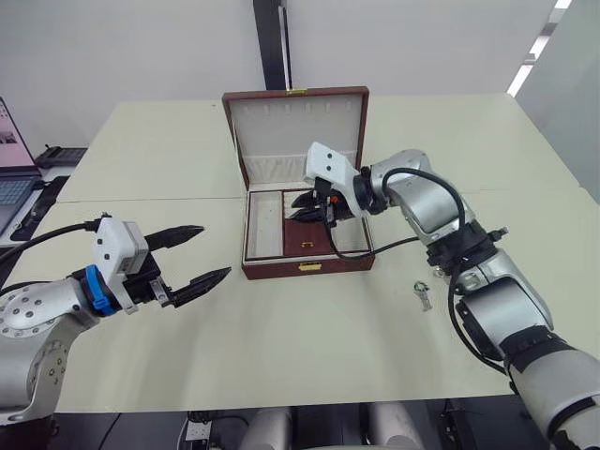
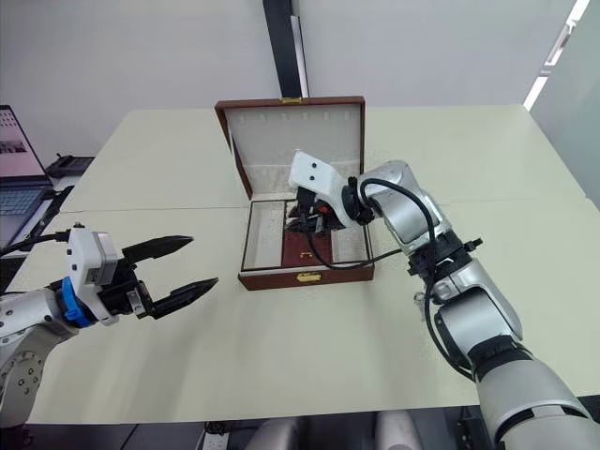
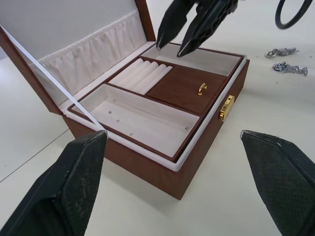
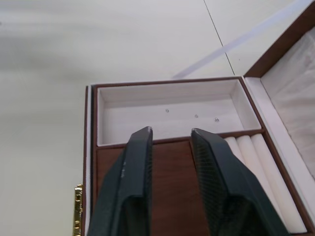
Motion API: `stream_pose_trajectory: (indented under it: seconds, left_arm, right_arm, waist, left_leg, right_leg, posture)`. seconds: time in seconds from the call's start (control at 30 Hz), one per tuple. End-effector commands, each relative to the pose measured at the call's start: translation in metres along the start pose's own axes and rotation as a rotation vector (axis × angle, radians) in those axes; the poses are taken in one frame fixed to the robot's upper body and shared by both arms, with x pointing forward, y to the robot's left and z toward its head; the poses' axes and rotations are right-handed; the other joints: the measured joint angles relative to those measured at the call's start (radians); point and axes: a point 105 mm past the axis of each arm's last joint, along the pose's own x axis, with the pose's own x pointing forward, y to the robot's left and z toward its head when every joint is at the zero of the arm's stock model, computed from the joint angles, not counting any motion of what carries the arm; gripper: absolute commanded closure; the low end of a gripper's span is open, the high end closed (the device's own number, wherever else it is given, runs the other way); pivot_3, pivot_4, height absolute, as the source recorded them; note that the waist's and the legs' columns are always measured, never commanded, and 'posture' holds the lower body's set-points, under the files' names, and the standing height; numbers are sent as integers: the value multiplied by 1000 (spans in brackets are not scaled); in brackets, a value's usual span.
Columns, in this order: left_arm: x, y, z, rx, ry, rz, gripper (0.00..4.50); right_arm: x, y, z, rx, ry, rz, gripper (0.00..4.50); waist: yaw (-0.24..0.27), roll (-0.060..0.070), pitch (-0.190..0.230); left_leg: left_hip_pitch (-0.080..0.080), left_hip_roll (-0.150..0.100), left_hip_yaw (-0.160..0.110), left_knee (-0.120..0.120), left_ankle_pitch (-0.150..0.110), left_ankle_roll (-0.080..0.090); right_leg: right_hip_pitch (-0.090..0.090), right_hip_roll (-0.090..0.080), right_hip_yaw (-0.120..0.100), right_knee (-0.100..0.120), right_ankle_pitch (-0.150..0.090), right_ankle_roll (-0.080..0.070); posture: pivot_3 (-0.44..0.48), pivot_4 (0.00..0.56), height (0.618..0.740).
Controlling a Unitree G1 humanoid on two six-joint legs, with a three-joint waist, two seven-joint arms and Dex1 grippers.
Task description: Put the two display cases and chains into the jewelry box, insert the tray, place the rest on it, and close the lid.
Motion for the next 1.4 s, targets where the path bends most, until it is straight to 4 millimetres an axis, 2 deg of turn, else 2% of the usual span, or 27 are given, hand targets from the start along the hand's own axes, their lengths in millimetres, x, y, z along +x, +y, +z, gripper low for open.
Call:
stream_pose_trajectory:
  seconds: [0.03, 0.07, 0.33, 0.5, 0.6, 0.83, 0.97, 1.13, 1.23, 1.4]
  left_arm:
    - [4, -7, 12, 25, -32, -32, 0]
    - [5, -7, 13, 25, -34, -35, 0]
    - [8, -14, 16, 18, -42, -63, 0]
    - [7, -15, 15, 17, -40, -57, 0]
    - [6, -15, 14, 18, -38, -51, 0]
    - [6, -12, 13, 21, -40, -43, 0]
    - [7, -11, 14, 21, -42, -40, 0]
    - [11, -7, 16, 28, -48, -17, 0]
    - [10, -4, 15, 28, -53, 9, 0]
    - [0, 6, 7, 2, -46, 85, 0]
  right_arm:
    - [6, 2, -3, -39, 6, 2, 4304]
    - [7, 3, -7, -40, 17, 3, 4467]
    - [14, 4, -38, 1, 124, 8, 4467]
    - [15, 6, -50, 13, 175, 15, 4467]
    - [16, 4, -47, 5, 162, 4, 4467]
    - [9, -3, -20, -11, 57, -37, 4467]
    - [-4, -2, -2, -37, -9, -59, 4467]
    - [-36, 1, 21, -226, -132, -183, 4467]
    - [-57, 0, 20, -234, -158, -232, 4467]
    - [-112, -2, 5, -238, -185, -363, 4467]
  waist:
    - [-1, 0, 0]
    - [-2, 0, 0]
    - [-7, 0, 0]
    - [-6, 0, 0]
    - [-6, 0, 0]
    - [-6, 0, 0]
    - [-5, 0, 0]
    - [1, 0, 0]
    - [3, 0, 0]
    - [4, 0, 0]
  left_leg:
    - [0, 0, 0, 0, 0, 0]
    - [0, 0, 0, 0, 0, 0]
    - [0, 0, 0, 0, 0, 0]
    - [3, 0, 0, 0, 0, 0]
    - [3, 0, 0, 0, 0, 0]
    - [3, 1, 0, 0, 0, 0]
    - [2, 0, 0, 0, 0, 0]
    - [1, 0, -1, 0, 0, 0]
    - [1, 0, 0, 0, 0, 0]
    - [1, 0, 0, 0, 0, 0]
  right_leg:
    - [0, 0, 0, 0, 0, 0]
    - [0, 0, 0, 0, 0, 0]
    - [0, 1, 0, 0, 0, 0]
    - [3, 1, 0, 0, 0, 0]
    - [3, 1, 0, 0, 0, 0]
    - [3, 1, 0, 0, 0, 0]
    - [2, 1, 0, 0, 0, 0]
    - [2, 1, 0, -1, 0, 0]
    - [2, 1, 0, -1, 0, 0]
    - [3, 1, 0, -2, 0, 0]
  posture:
    - [0, 150, 740]
    - [0, 150, 740]
    - [0, 150, 740]
    - [0, 150, 740]
    - [0, 150, 740]
    - [0, 150, 740]
    - [0, 150, 740]
    - [0, 150, 740]
    - [0, 150, 740]
    - [0, 150, 740]
